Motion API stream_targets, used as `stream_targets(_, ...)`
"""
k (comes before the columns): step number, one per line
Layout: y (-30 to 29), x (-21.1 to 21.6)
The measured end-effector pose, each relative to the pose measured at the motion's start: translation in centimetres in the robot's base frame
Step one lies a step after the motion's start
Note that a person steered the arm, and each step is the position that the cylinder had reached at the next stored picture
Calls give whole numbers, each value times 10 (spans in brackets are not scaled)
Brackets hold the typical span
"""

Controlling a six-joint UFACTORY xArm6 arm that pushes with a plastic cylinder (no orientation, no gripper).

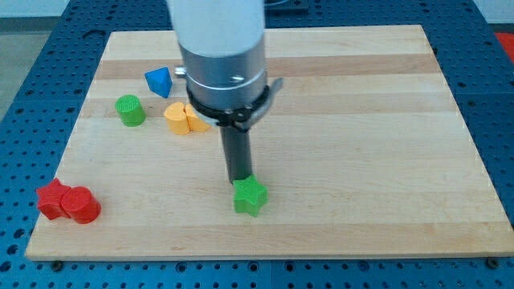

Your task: Move the green circle into the green star

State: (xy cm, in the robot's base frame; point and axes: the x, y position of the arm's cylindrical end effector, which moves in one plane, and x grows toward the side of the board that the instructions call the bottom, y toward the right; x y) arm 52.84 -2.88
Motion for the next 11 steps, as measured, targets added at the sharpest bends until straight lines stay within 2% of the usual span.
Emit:
stream_targets(1,11,3)
stream_targets(2,-43,-10)
stream_targets(4,-191,-57)
stream_targets(5,-244,-96)
stream_targets(6,-265,-140)
stream_targets(7,-260,-180)
stream_targets(8,-227,-181)
stream_targets(9,-189,-160)
stream_targets(11,-168,-104)
